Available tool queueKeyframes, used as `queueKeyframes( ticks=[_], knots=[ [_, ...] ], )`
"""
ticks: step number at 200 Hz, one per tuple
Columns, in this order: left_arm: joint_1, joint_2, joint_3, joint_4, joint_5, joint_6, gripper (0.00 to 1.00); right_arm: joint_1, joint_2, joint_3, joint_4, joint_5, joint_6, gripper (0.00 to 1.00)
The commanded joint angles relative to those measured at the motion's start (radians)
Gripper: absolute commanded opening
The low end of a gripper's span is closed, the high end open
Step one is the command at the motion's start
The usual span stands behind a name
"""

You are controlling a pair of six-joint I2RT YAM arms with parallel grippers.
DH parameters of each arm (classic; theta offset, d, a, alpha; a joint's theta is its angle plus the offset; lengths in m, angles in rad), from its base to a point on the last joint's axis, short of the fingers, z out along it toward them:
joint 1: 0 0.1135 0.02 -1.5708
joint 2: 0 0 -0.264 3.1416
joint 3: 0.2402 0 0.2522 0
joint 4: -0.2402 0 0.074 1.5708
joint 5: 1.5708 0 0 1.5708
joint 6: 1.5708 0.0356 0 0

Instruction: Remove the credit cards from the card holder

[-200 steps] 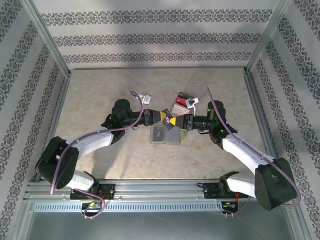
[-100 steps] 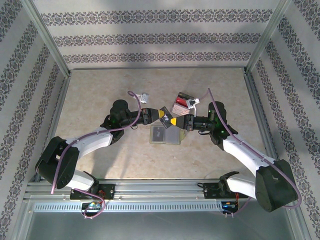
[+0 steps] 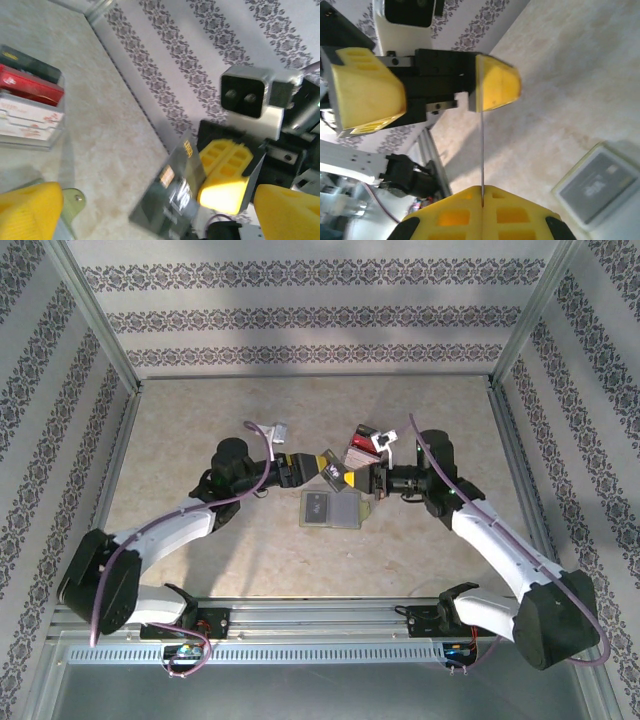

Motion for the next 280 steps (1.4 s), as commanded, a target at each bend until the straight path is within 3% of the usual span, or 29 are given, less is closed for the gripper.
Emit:
queueKeyframes(
  ticks=[1,42,110,280],
  knots=[
    [0.012,-0.085,0.048,-0.191,-0.101,0.118,0.99,-0.013,0.045,0.128,-0.313,0.13,-0.34,0.0],
    [0.013,-0.169,0.034,-0.335,-0.213,0.182,0.99,-0.043,0.201,0.314,-0.506,0.325,-0.646,0.0],
    [0.013,-0.168,0.014,-0.388,-0.292,0.215,0.99,-0.075,0.498,0.533,-0.571,0.625,-0.872,0.0],
    [0.018,-0.12,0.02,-0.423,-0.341,0.211,0.99,-0.189,0.751,0.727,-0.505,0.432,-0.962,0.0]
  ],
)
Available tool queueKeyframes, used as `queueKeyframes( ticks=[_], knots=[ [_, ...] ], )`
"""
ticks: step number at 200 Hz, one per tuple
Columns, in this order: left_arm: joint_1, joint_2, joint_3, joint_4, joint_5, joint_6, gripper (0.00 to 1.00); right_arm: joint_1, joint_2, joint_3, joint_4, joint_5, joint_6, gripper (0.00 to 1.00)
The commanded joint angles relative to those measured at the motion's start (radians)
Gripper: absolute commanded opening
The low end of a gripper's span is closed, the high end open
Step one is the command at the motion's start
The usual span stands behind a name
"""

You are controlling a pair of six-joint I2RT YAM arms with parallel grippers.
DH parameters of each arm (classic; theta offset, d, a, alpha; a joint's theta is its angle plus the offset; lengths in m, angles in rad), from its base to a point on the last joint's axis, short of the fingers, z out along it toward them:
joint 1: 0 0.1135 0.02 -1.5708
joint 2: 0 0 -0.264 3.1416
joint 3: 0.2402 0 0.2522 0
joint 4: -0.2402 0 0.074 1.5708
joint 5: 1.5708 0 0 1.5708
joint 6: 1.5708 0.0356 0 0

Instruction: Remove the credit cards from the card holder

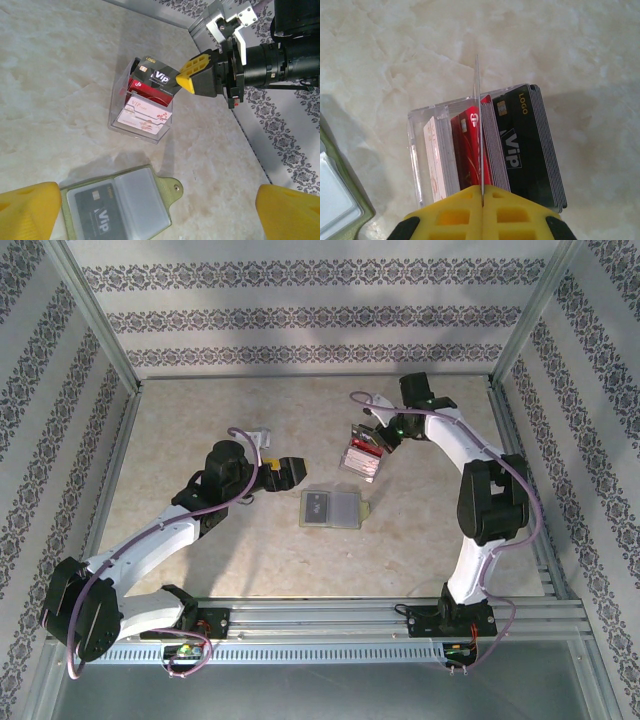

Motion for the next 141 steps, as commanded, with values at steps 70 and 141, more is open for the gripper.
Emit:
queueKeyframes(
  ticks=[70,141],
  knots=[
    [0.023,0.004,-0.009,-0.016,0.002,-0.004,0.99,-0.043,0.031,0.078,0.013,-0.094,-0.02,0.0],
    [0.028,0.016,-0.008,-0.01,0.011,-0.014,0.99,-0.072,0.088,0.113,-0.003,-0.105,-0.025,0.0]
  ],
)
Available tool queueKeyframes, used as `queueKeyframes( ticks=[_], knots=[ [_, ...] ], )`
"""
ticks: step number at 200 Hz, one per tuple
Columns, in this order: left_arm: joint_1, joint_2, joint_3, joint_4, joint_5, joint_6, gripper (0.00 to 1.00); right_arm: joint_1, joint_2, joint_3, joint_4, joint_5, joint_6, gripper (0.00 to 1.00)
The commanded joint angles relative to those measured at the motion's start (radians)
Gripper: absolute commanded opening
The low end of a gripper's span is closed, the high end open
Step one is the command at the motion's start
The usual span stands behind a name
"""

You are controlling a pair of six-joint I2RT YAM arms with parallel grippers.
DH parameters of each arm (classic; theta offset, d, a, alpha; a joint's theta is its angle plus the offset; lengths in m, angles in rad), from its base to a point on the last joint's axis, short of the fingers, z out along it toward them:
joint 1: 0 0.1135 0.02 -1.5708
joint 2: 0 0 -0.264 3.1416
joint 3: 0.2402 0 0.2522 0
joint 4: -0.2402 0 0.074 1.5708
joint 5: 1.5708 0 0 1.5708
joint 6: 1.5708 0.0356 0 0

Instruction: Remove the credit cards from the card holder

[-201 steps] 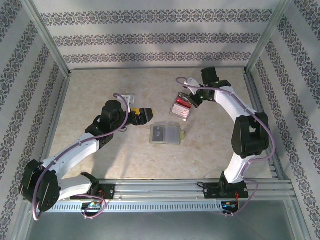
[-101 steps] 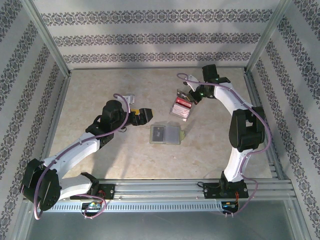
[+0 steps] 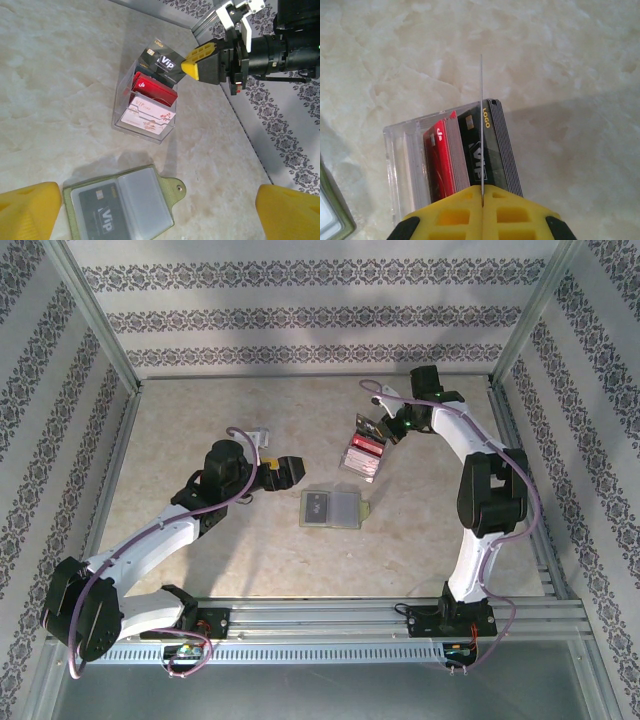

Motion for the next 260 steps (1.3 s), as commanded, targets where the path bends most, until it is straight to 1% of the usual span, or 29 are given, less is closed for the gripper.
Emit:
queueKeyframes(
  ticks=[1,99,140,260],
  knots=[
    [0.016,0.011,-0.007,-0.006,0.009,-0.011,0.99,-0.015,0.025,0.039,-0.009,-0.032,-0.021,0.0],
    [0.025,0.022,-0.012,0.015,0.029,-0.027,0.99,-0.034,0.069,0.071,-0.035,-0.022,-0.031,0.0],
    [0.029,0.022,-0.012,0.017,0.034,-0.031,0.99,-0.045,0.084,0.093,-0.057,-0.04,-0.044,0.0],
    [0.038,0.018,-0.015,0.021,0.044,-0.034,0.99,-0.076,0.083,0.06,-0.069,-0.051,-0.054,0.0]
  ],
)
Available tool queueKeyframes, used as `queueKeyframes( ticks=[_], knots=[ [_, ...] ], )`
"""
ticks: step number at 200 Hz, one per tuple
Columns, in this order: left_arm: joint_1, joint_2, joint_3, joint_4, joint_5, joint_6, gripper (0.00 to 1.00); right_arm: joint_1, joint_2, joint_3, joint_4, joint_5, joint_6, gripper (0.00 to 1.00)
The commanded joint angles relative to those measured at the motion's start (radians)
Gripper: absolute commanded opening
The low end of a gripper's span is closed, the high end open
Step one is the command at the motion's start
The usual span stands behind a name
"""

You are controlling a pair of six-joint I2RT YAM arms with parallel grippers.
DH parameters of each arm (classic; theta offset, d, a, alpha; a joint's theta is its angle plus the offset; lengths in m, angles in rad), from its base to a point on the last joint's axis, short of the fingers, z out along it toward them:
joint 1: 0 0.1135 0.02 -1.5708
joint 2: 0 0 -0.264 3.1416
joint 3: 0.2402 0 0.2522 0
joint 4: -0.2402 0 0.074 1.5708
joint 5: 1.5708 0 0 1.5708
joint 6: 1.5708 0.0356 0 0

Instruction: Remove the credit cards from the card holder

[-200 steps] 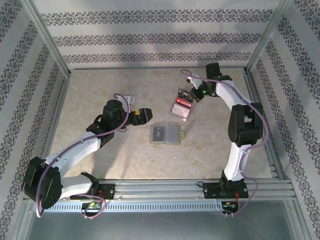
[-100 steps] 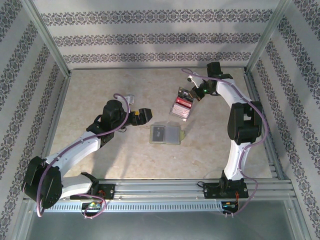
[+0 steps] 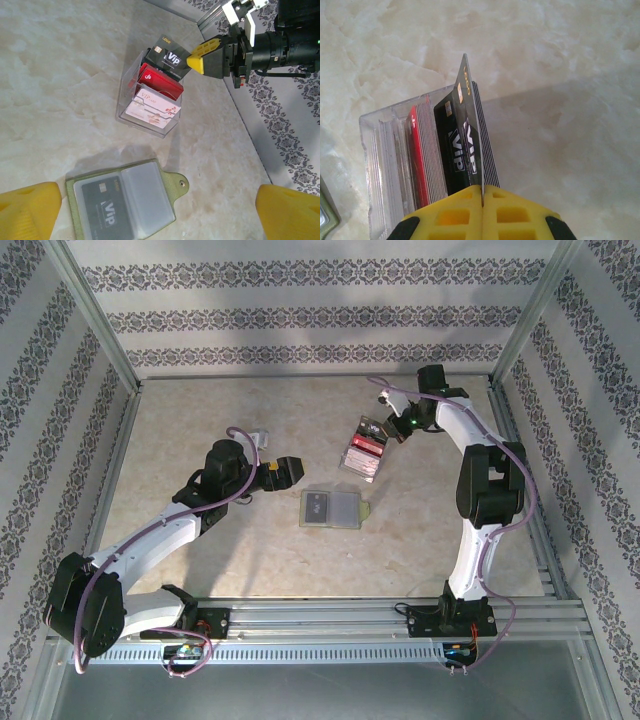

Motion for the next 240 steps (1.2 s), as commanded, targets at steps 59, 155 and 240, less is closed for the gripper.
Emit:
queueKeyframes(
  ticks=[59,155,240],
  knots=[
    [0.02,-0.009,-0.01,0.021,0.017,-0.014,0.99,-0.021,0.022,-0.021,-0.012,-0.022,-0.027,0.0],
    [0.025,-0.025,-0.019,0.018,0.02,-0.012,0.99,-0.008,0.048,-0.018,-0.007,0.006,-0.019,0.08],
    [0.032,-0.026,-0.012,0.005,0.019,-0.003,0.99,-0.008,-0.01,-0.017,0.006,-0.013,0.016,0.33]
  ],
)
